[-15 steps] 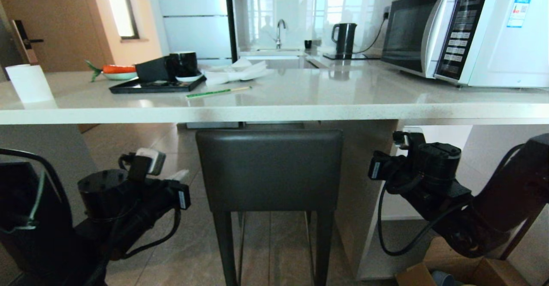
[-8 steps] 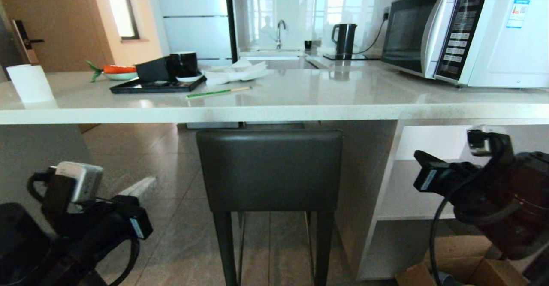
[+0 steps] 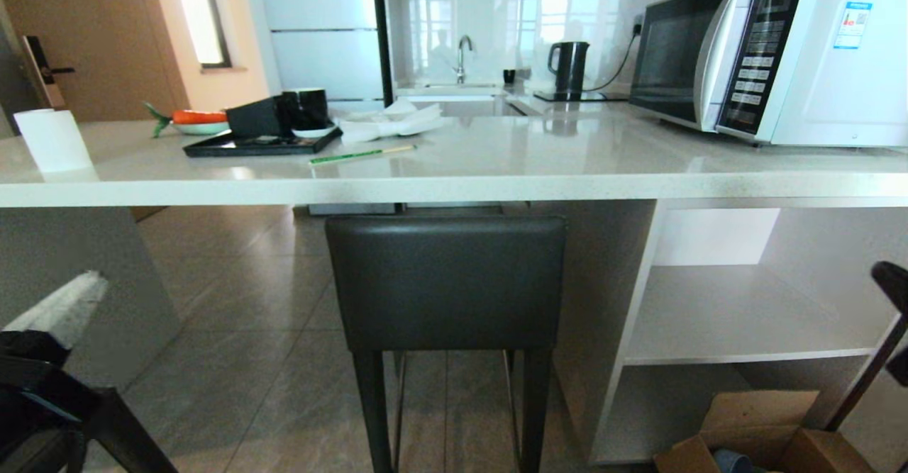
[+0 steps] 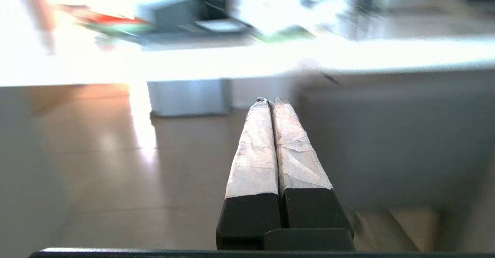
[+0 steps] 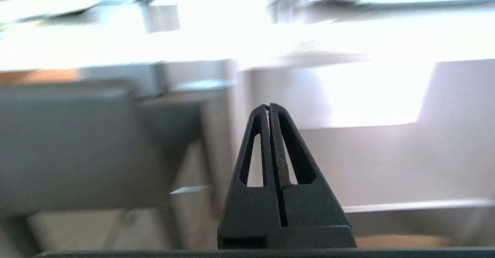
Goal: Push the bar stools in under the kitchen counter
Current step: Push the gray chair back under the dining table
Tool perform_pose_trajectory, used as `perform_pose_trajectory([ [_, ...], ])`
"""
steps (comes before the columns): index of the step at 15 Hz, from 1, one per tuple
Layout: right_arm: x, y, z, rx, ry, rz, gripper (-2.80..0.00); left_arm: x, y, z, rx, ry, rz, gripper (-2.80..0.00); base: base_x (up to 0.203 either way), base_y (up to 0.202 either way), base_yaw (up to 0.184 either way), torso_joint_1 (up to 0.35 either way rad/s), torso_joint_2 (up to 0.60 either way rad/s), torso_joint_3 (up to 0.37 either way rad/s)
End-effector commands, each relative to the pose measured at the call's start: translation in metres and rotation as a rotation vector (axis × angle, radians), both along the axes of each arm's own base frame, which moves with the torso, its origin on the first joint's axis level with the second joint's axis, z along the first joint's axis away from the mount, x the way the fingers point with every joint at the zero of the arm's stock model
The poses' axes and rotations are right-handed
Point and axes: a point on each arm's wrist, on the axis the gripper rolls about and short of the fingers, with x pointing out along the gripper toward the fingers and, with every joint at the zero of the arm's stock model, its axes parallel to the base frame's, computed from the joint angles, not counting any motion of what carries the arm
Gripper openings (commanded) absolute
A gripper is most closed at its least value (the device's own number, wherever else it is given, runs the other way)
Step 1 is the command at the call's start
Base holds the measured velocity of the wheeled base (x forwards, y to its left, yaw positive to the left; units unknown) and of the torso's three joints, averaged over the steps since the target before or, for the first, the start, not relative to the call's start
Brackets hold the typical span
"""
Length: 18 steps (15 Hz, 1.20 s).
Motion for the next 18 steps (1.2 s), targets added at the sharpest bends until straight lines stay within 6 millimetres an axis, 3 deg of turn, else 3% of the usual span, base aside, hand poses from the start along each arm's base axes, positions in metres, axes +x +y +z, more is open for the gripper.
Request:
perform_pose_trajectory([
  [1,-0.044,-0.014,0.017,-0.003,-0.11,-0.074,-2.8,-0.033,0.014,0.021,-0.028,-0.113,0.071,-2.8,0.0,0.0,0.0,0.0,0.0,0.0],
  [4,-0.085,-0.021,0.028,-0.041,-0.141,-0.128,-2.8,-0.068,0.022,0.034,-0.029,-0.138,0.096,-2.8,0.0,0.0,0.0,0.0,0.0,0.0],
  [7,-0.125,-0.026,0.016,-0.071,-0.139,-0.162,-2.8,-0.106,0.028,0.019,0.001,-0.12,0.091,-2.8,0.0,0.0,0.0,0.0,0.0,0.0],
  [11,-0.152,-0.024,0.0,-0.117,-0.121,-0.304,-2.8,-0.113,0.031,0.009,0.034,-0.078,0.188,-2.8,0.0,0.0,0.0,0.0,0.0,0.0],
  [13,-0.153,-0.023,0.0,-0.122,-0.112,-0.302,-2.8,-0.115,0.032,0.014,0.046,-0.06,0.222,-2.8,0.0,0.0,0.0,0.0,0.0,0.0],
  [18,-0.147,-0.024,-0.065,-0.116,-0.063,-0.323,-2.8,-0.124,0.035,0.03,0.041,-0.079,0.302,-2.8,0.0,0.0,0.0,0.0,0.0,0.0],
])
